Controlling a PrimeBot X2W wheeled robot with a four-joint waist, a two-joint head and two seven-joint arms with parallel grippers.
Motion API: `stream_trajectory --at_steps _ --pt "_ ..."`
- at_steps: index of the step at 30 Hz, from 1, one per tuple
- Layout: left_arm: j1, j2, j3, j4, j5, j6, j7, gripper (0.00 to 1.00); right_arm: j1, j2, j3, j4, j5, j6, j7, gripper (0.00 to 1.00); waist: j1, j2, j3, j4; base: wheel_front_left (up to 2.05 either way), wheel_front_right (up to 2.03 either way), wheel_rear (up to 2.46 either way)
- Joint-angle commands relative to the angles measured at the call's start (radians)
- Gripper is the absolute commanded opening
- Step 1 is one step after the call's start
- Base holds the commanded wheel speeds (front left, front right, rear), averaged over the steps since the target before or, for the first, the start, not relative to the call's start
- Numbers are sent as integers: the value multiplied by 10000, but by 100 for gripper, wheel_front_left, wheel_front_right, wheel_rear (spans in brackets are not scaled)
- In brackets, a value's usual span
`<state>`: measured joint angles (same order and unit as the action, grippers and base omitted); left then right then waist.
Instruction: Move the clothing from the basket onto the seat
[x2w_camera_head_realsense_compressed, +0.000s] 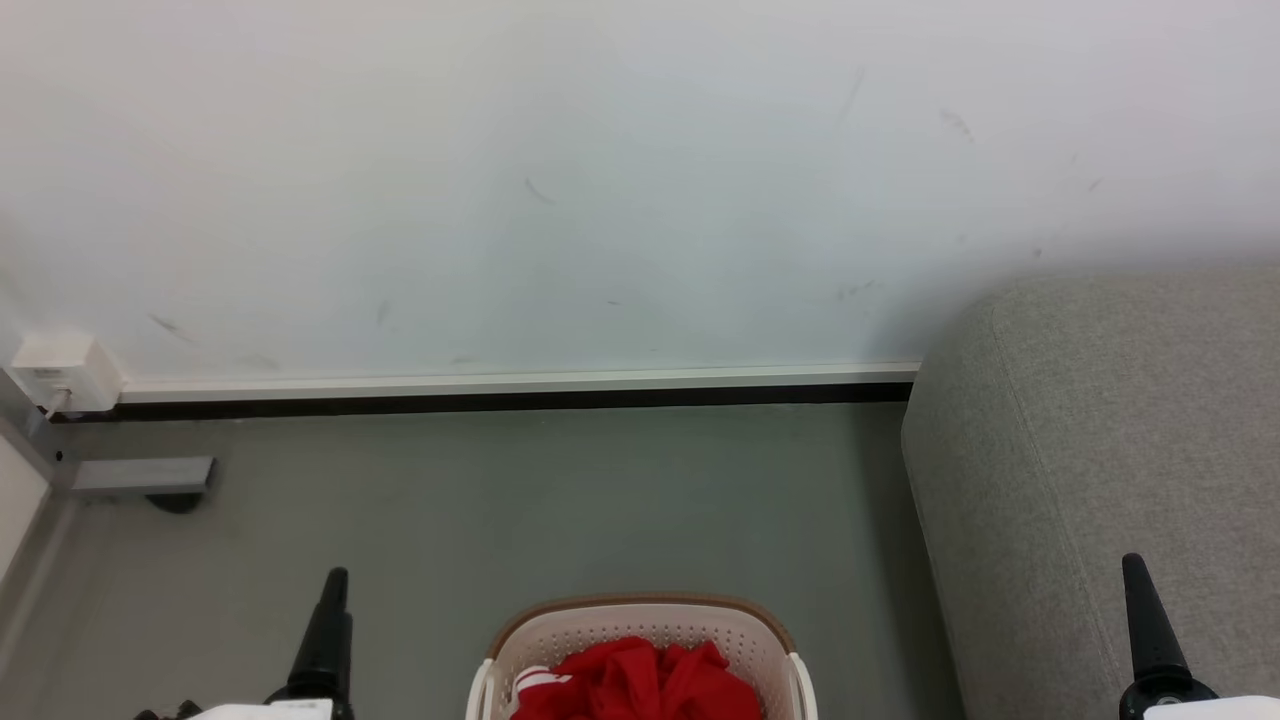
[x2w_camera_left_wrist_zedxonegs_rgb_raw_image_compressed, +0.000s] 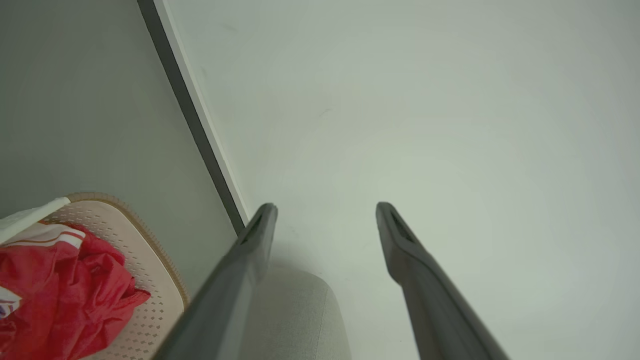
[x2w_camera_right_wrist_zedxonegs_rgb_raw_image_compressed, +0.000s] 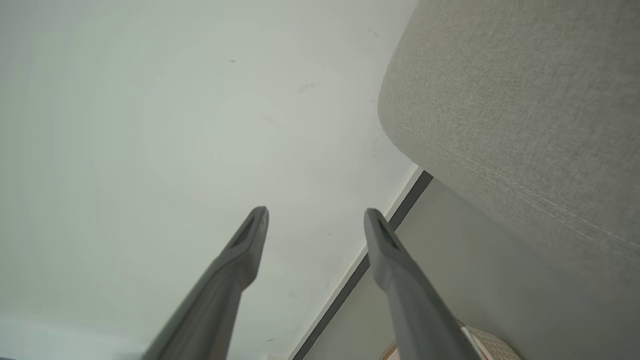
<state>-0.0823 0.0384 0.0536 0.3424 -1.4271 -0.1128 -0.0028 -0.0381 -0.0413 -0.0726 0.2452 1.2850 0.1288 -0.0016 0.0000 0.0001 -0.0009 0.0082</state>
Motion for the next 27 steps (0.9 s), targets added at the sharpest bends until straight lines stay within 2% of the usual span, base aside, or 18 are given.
stream_trajectory --at_steps 1,17,27 --pt "-261 57 -27 -151 378 54 -83 100 -57 -168 29 -247 -368 18 -95 100 0 -1 -1 2 0 0 0" --pt "-155 80 -335 -517 3129 674 -669 100 85 -280 159 -596 -4062 21 -680 100 0 -1 -22 73 0 0 0" --pt "-220 93 -583 -609 5265 1024 -1002 100 7 -525 519 -466 -6179 23 -1006 100 0 -1 -3 140 0 0 0"
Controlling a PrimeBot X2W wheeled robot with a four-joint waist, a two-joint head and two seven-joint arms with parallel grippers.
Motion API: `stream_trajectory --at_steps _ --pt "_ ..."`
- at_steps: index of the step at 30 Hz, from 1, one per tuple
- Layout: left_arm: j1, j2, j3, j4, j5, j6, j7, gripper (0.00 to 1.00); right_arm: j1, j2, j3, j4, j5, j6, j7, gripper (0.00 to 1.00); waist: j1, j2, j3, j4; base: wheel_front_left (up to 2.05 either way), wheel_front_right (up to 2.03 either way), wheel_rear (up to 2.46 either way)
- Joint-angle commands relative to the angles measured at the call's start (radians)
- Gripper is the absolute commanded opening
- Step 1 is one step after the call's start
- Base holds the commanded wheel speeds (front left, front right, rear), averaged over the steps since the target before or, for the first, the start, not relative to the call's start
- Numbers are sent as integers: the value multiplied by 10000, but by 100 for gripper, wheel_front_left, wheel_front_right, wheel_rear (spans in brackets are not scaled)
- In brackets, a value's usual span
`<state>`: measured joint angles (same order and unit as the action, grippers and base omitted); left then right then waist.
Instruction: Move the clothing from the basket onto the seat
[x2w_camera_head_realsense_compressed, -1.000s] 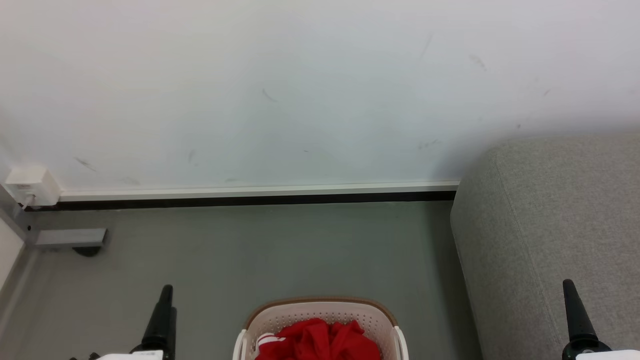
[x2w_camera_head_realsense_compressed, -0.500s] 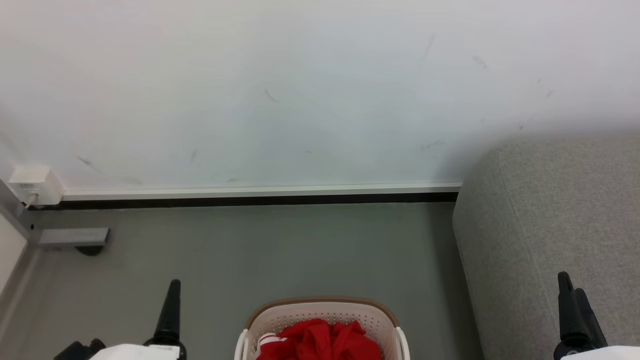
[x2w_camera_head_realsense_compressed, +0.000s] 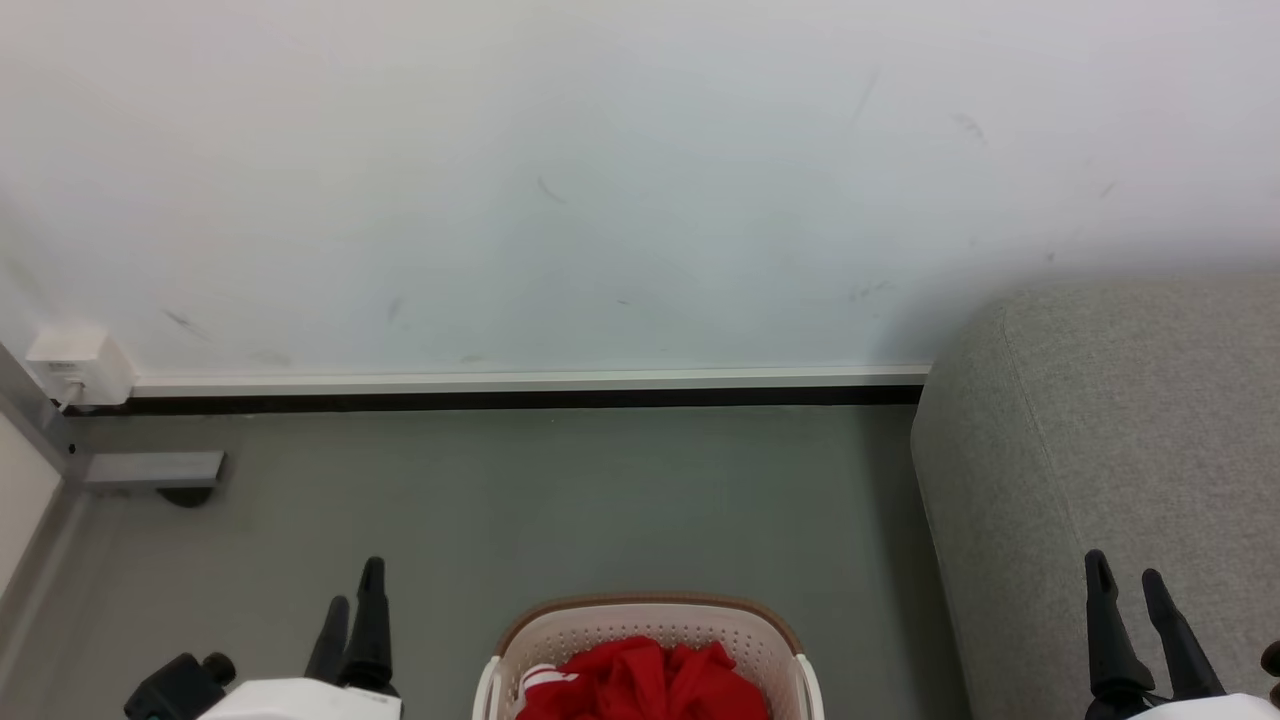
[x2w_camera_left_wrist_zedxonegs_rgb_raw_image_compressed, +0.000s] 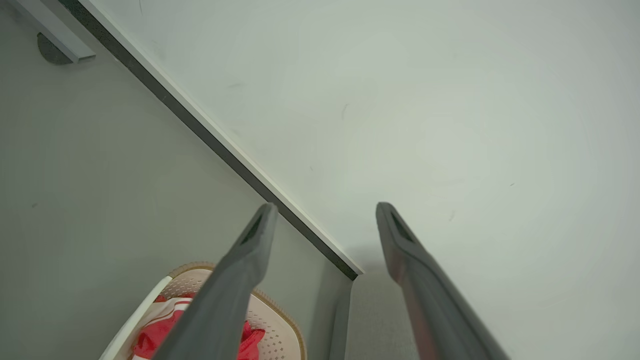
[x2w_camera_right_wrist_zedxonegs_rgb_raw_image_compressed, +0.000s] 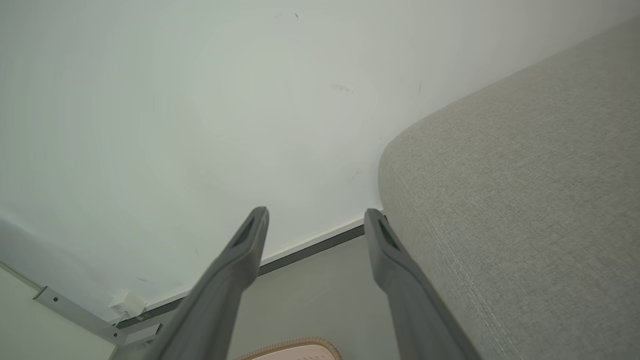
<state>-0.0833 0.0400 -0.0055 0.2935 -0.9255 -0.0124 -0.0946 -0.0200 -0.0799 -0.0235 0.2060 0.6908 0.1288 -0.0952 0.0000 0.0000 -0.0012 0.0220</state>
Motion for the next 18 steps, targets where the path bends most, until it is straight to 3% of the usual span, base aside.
stream_trajectory --at_steps 1,18 --pt "-220 80 -3 -123 446 25 -107 100 -192 -151 74 -53 -374 23 -102 100 0 0 -1 10 0 0 0" --pt "-301 161 -151 -11 3915 -188 -593 100 -201 -401 599 342 -2376 26 -586 100 0 0 -32 104 0 0 0"
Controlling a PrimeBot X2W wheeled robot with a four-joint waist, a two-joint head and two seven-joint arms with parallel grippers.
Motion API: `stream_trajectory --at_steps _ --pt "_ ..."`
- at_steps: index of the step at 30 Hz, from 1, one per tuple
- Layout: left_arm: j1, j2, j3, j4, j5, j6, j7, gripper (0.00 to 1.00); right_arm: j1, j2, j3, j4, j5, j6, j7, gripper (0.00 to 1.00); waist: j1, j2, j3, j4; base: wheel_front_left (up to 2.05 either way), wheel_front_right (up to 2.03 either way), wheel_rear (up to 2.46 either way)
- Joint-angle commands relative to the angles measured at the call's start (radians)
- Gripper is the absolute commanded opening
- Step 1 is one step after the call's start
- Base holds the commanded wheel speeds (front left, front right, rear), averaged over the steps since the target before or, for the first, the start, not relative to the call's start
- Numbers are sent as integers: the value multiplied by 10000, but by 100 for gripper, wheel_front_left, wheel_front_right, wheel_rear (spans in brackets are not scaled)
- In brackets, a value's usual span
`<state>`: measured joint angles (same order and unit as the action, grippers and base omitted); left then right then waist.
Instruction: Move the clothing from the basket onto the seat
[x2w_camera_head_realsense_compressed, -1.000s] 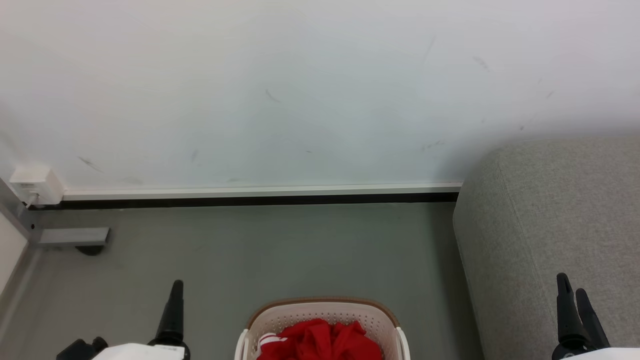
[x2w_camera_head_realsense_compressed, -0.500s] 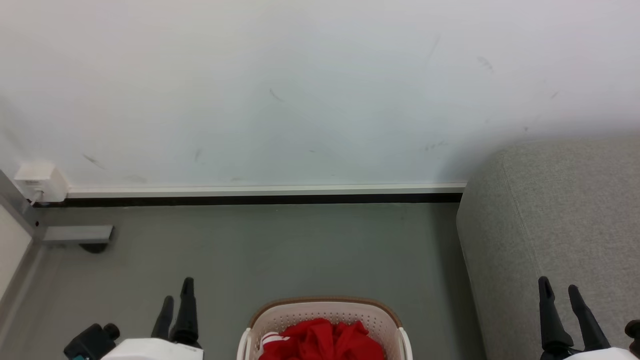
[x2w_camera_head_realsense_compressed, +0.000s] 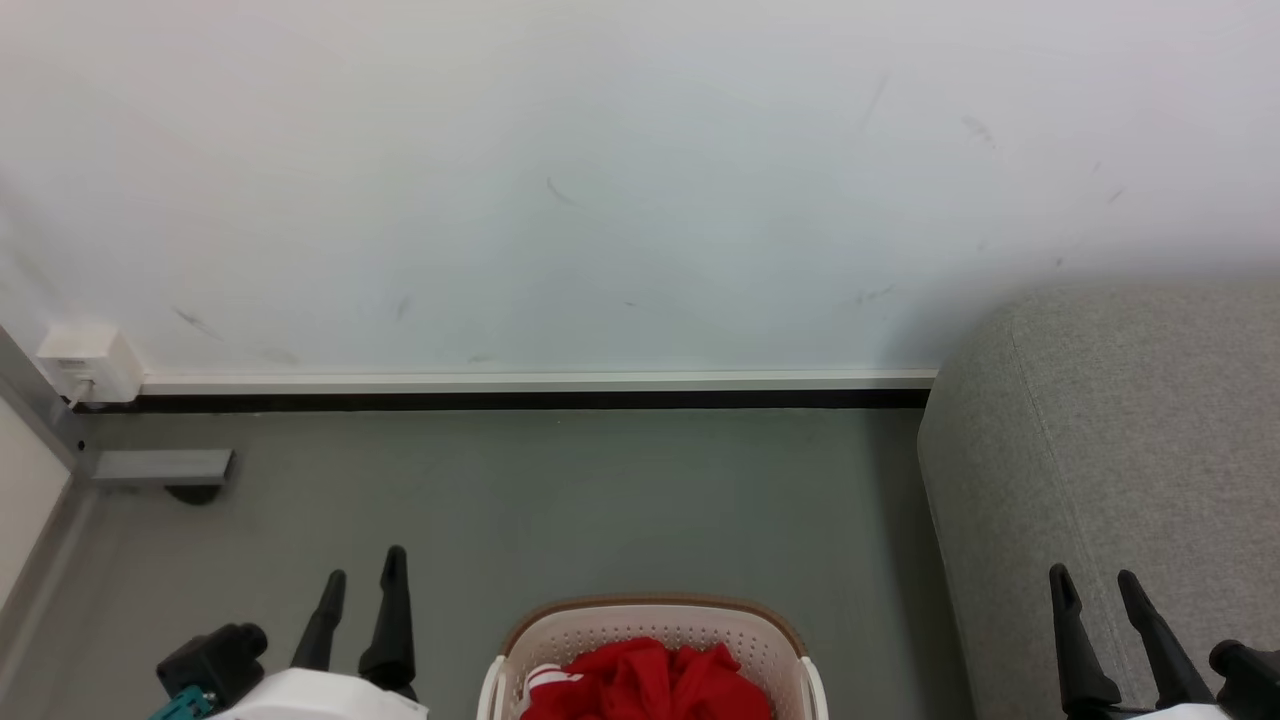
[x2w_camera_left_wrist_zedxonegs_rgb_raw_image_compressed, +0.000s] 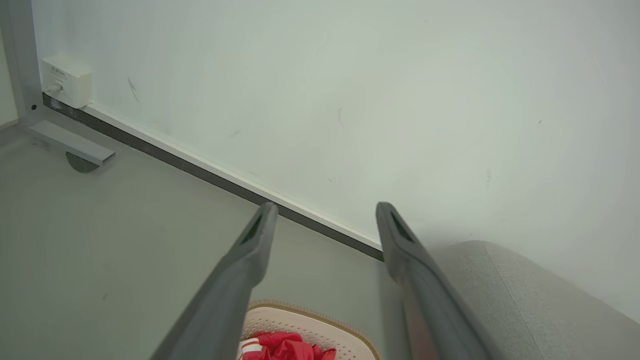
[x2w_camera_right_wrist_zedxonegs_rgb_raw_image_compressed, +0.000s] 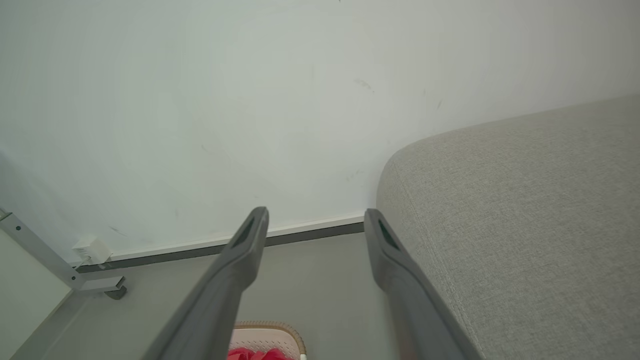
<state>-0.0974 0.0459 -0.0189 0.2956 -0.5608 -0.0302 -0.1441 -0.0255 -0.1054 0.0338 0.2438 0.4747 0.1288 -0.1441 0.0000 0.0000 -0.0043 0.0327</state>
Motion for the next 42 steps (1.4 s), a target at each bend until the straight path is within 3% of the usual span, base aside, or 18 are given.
stream_trajectory --at_steps 1,19,34,42 --pt "-145 110 -28 -18 443 -16 -118 100 -145 -156 30 -16 -319 26 -119 100 0 0 -3 -5 0 0 0" --pt "122 262 -186 -158 2648 17 -542 100 118 -129 -114 429 -1679 29 -558 100 0 0 -74 65 0 0 0" --pt "241 215 -146 212 3520 -575 -870 100 267 -82 -279 807 -2545 31 -869 100 0 0 -100 176 0 0 0" --pt "275 167 -27 448 3967 -682 -1019 100 316 -28 -372 942 -3026 32 -996 100 0 0 -139 190 0 0 0"
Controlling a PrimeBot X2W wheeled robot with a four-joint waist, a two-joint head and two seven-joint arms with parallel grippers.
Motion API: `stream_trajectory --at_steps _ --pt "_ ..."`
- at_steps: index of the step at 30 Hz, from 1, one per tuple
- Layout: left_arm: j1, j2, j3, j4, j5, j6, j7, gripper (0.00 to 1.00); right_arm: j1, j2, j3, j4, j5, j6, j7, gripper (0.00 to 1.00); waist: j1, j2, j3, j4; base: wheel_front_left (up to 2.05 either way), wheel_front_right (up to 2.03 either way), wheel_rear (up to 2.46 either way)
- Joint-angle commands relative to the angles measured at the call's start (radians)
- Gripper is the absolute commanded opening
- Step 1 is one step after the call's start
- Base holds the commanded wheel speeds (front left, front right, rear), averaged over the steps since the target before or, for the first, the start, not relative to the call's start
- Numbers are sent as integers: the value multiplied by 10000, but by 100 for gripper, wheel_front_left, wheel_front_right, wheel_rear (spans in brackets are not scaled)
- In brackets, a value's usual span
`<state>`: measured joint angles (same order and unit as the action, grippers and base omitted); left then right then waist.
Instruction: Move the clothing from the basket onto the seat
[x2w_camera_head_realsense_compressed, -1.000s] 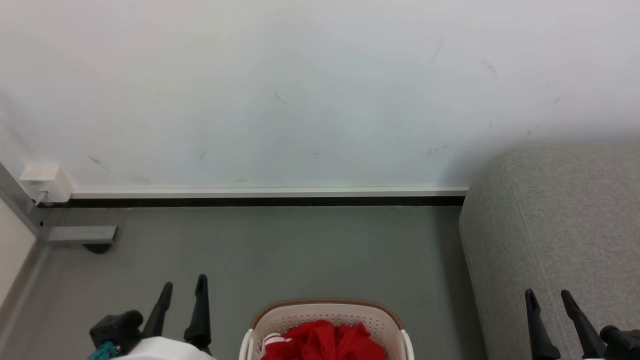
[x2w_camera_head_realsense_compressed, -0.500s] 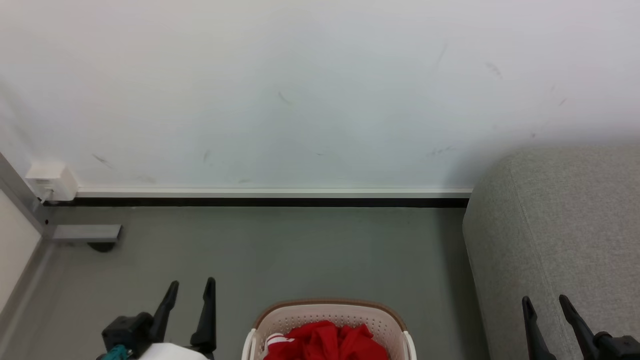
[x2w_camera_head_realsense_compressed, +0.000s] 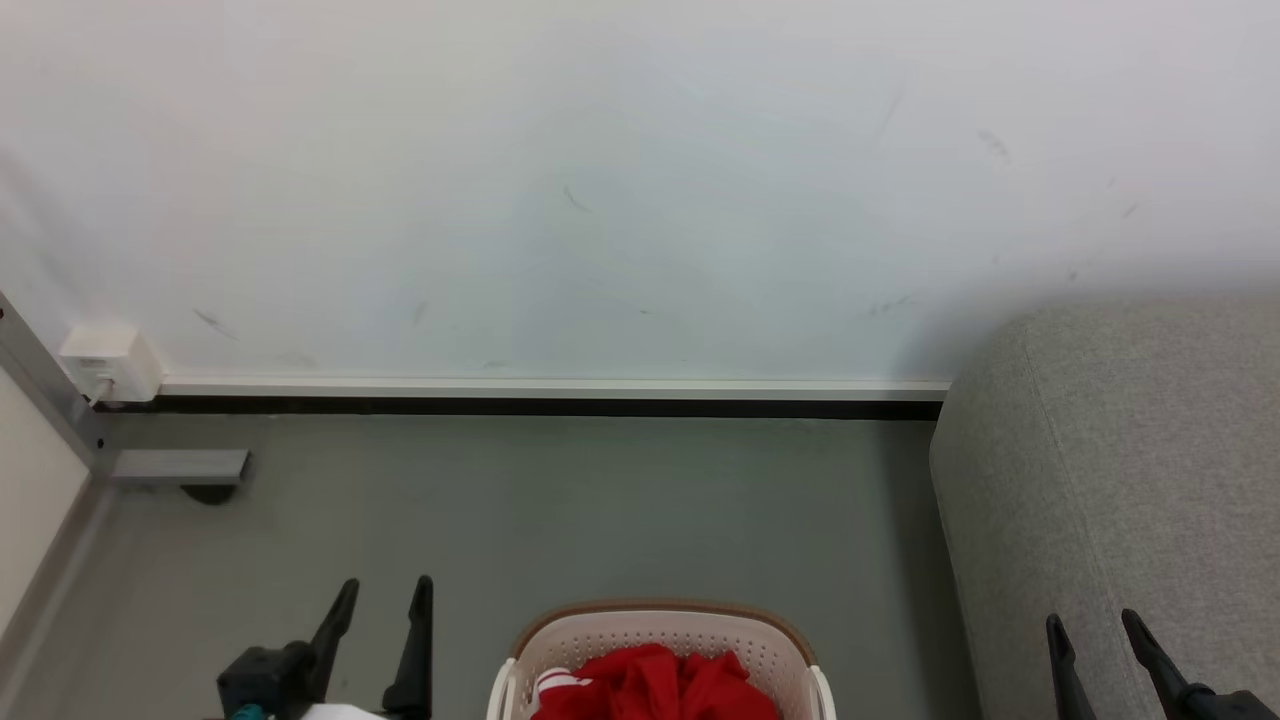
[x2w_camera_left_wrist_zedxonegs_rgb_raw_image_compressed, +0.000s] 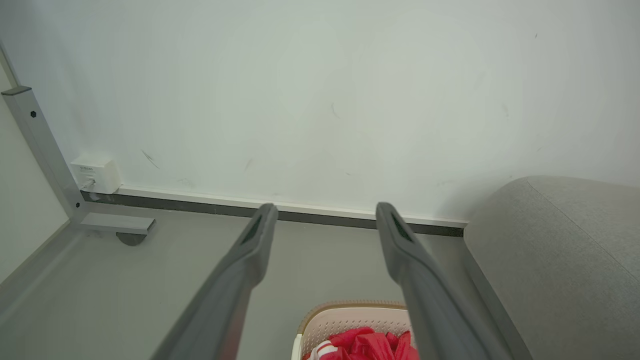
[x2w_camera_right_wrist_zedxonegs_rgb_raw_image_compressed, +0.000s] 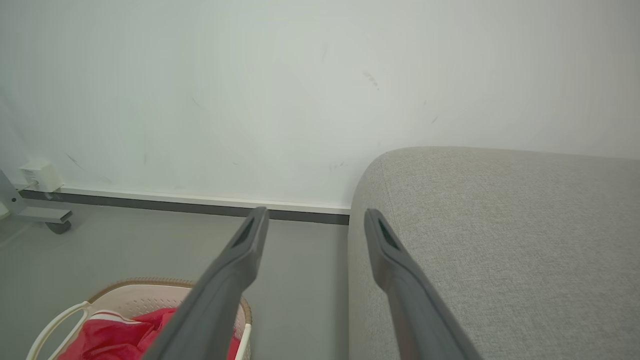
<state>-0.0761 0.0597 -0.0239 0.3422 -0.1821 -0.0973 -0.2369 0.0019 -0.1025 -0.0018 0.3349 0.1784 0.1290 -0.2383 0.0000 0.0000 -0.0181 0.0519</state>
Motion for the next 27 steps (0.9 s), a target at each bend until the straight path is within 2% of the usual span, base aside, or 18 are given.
stream_trajectory --at_steps 1,13,27 --pt "61 28 27 8 274 -27 -85 100 50 -54 -26 45 -135 30 -68 100 0 0 0 -2 0 0 0" --pt "40 -2 13 354 1101 -202 -309 100 121 74 -159 147 -821 30 -296 100 0 0 -25 54 0 0 0" --pt "19 -46 187 617 896 -266 -278 100 168 156 -337 174 -716 23 -263 100 0 0 -21 90 0 0 0"
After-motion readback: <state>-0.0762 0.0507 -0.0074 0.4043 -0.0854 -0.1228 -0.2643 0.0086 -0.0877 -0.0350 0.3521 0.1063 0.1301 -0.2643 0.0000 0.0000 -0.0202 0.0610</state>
